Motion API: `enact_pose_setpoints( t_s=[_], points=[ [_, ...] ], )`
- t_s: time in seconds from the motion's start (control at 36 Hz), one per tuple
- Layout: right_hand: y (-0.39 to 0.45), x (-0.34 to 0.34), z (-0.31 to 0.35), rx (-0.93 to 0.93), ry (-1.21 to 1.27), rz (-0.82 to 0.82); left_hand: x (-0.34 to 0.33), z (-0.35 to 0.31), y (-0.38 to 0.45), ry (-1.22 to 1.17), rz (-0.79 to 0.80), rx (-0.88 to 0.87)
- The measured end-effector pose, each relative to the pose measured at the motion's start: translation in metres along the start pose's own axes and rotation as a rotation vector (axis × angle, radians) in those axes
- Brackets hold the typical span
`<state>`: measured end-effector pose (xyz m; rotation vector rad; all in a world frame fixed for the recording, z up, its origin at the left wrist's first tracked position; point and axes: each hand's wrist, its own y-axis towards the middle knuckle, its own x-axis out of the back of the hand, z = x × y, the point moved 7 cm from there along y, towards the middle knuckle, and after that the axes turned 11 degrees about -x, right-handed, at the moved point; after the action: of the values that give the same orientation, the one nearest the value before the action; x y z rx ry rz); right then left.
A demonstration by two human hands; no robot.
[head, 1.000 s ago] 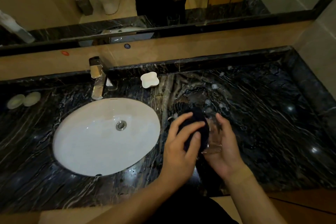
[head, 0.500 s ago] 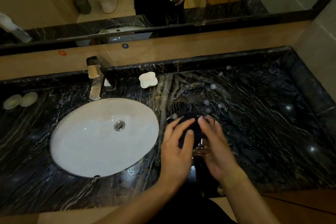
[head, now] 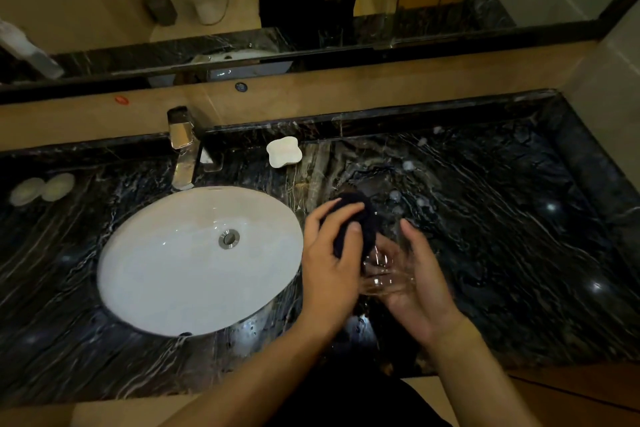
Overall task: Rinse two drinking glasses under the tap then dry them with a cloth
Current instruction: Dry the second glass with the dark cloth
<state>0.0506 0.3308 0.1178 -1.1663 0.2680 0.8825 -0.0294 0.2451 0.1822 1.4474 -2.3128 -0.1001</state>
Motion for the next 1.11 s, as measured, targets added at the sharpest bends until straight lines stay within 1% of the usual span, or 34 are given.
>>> enact_pose_setpoints(
  t_s=[0.06,0.11,0.14,0.19,0.28,0.36,0.47,0.56,0.64,0.75,0.92,0.97,1.06,1.11],
  points=[
    [0.0,0.003,0.004,0.075,-0.071,-0.047,-0.002,0.006,0.007,-0.036,0.007,0.075],
    [-0.004,0.0,0.008,0.136,-0.123,-0.04,-0.003,0.01,0.01,-0.041,0.022,0.103],
    [-0.004,-0.001,0.008,0.138,-0.118,-0.032,-0.004,0.011,0.009,-0.033,0.038,0.102],
    [-0.002,0.0,0.006,0.115,-0.054,-0.032,-0.006,0.011,0.004,-0.022,0.079,0.089],
    [0.0,-0.002,0.006,0.024,0.082,-0.006,-0.007,0.006,-0.012,-0.009,0.117,0.024],
    [0.0,0.001,0.009,-0.036,0.146,0.005,-0.008,0.001,-0.032,0.002,0.157,-0.039],
    [-0.002,0.008,0.009,-0.046,0.127,-0.021,-0.006,-0.005,-0.045,-0.023,0.183,-0.082],
    [-0.004,0.007,0.009,-0.01,0.047,-0.003,-0.004,-0.011,-0.037,-0.015,0.159,-0.114],
    [-0.005,0.001,0.01,-0.002,-0.012,-0.01,-0.004,-0.006,-0.019,-0.012,0.147,-0.045],
    [-0.003,0.0,0.009,-0.039,0.023,-0.01,-0.004,0.006,-0.002,-0.005,0.113,0.041],
    [-0.005,-0.002,0.002,-0.034,-0.01,-0.019,-0.01,0.029,-0.007,-0.067,0.057,0.236],
    [-0.005,0.002,0.001,-0.015,-0.007,-0.07,-0.01,0.027,-0.015,-0.057,0.048,0.237],
    [-0.003,0.014,0.003,0.036,-0.024,-0.199,-0.011,0.02,-0.029,-0.085,0.063,0.217],
    [-0.001,0.02,0.004,0.042,-0.013,-0.235,-0.012,0.014,-0.037,-0.05,0.102,0.149]
  ],
)
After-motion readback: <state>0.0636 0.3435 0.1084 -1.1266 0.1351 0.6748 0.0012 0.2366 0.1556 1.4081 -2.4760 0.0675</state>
